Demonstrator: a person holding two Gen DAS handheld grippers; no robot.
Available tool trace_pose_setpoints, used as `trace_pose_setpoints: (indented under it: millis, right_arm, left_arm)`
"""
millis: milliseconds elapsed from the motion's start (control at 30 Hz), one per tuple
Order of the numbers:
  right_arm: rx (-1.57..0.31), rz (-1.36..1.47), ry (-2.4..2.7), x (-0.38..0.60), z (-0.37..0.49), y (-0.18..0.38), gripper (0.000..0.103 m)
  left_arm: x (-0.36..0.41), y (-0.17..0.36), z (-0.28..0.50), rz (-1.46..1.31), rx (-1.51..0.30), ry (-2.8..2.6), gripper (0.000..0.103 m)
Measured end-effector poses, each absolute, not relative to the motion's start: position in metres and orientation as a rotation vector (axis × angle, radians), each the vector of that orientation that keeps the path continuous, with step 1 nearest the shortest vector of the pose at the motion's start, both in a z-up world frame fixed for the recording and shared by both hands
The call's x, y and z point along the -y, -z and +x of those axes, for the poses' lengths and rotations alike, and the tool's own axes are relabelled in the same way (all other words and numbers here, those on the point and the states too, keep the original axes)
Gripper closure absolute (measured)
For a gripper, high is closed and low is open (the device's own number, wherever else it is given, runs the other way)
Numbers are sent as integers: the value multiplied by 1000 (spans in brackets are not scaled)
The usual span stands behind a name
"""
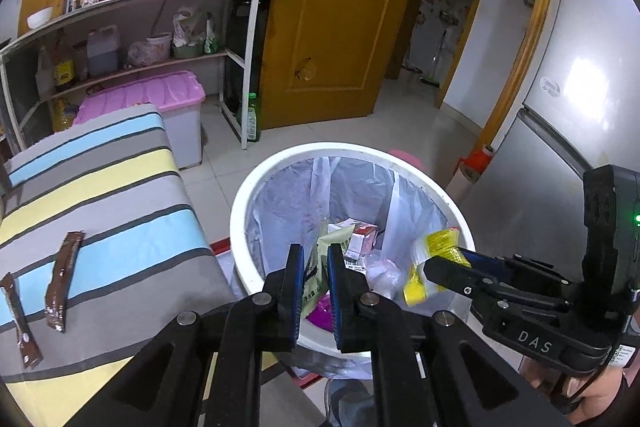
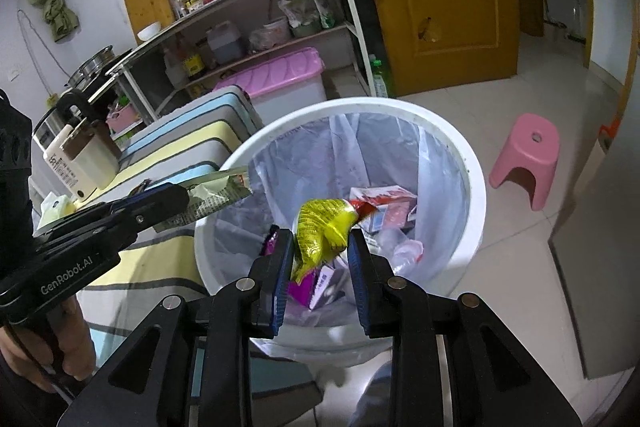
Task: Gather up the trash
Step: 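Open the right tool over the bin while the left tool releases the pale green wrapper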
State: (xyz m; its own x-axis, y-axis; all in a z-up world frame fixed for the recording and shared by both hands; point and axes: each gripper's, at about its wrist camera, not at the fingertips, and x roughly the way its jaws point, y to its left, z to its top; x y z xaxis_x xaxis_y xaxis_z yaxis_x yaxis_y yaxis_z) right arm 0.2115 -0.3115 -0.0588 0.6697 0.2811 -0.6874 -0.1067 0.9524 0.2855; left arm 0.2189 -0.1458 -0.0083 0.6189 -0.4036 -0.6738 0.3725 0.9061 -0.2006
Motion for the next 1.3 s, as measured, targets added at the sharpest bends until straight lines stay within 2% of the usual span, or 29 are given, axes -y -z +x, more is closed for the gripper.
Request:
trace_pose_setpoints:
  millis: [233, 800, 1300]
  right_arm:
    - [-800, 246, -208, 319, 208, 60, 67]
    - [-746, 239, -262, 299, 185, 39, 66]
    - [-745, 248, -281, 297, 180, 39, 66]
  left_arm:
    - [147, 11, 223, -60, -792, 451, 87]
    - [102, -5, 197, -118, -747, 405, 85]
    - [98, -4, 199, -114, -744, 429, 85]
